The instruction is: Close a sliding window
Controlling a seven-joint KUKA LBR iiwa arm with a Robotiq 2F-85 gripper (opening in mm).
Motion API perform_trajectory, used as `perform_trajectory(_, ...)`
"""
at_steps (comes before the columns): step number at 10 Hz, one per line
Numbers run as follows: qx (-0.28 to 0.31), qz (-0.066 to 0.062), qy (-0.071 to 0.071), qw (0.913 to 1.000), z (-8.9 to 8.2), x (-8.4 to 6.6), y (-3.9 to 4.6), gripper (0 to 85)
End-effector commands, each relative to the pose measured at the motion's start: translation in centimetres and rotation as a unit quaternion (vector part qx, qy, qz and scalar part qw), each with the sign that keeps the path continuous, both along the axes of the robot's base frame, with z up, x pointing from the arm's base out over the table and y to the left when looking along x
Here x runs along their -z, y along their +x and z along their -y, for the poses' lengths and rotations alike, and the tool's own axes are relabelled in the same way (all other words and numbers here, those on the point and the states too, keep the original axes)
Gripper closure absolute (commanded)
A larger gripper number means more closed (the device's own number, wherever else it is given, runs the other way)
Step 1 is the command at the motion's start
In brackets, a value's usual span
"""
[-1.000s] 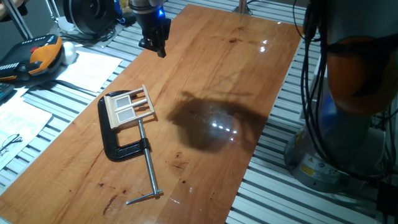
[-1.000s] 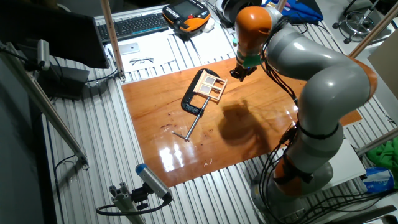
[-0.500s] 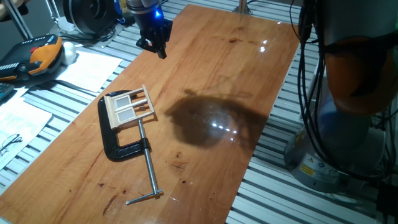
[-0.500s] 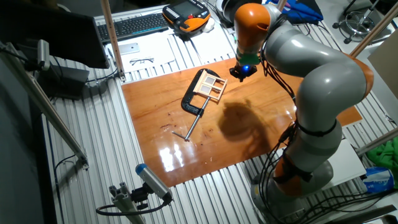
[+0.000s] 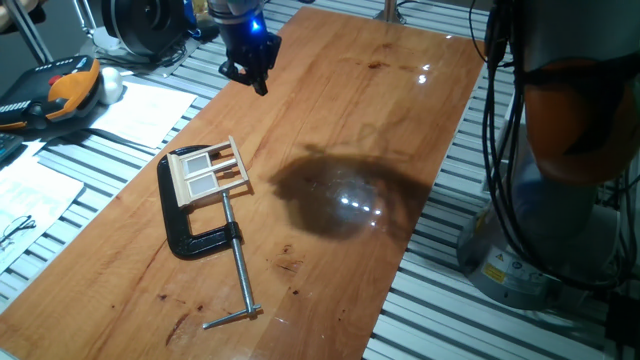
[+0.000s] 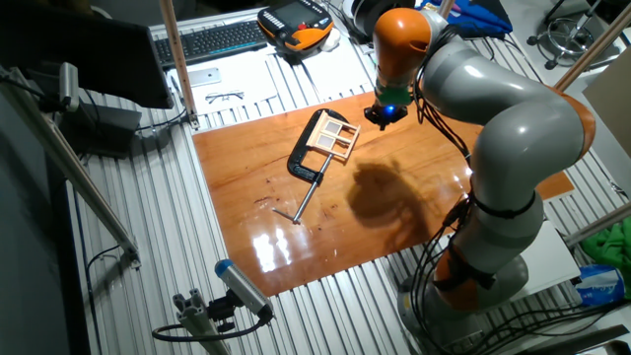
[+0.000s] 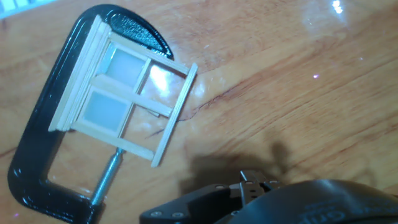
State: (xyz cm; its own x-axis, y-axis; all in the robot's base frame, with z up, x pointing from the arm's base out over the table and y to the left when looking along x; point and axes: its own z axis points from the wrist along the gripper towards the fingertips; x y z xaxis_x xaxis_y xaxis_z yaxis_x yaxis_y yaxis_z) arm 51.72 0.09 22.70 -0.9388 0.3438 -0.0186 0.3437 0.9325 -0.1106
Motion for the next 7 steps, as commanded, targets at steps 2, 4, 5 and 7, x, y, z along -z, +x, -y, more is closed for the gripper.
perform_trajectory(2, 0.018, 0.001, 0.001, 0.9998, -0.1, 0.3, 0.07, 85.0)
perform_trajectory(4, 0.045, 0.003, -0.001, 0.999, -0.5, 0.8, 0.53, 85.0)
perform_trajectory(5, 0.053, 0.006, -0.004, 0.9986, -0.8, 1.2, 0.81, 85.0)
perform_trajectory(7, 0.064, 0.01, -0.003, 0.9979, -1.5, 1.8, 1.16, 85.0)
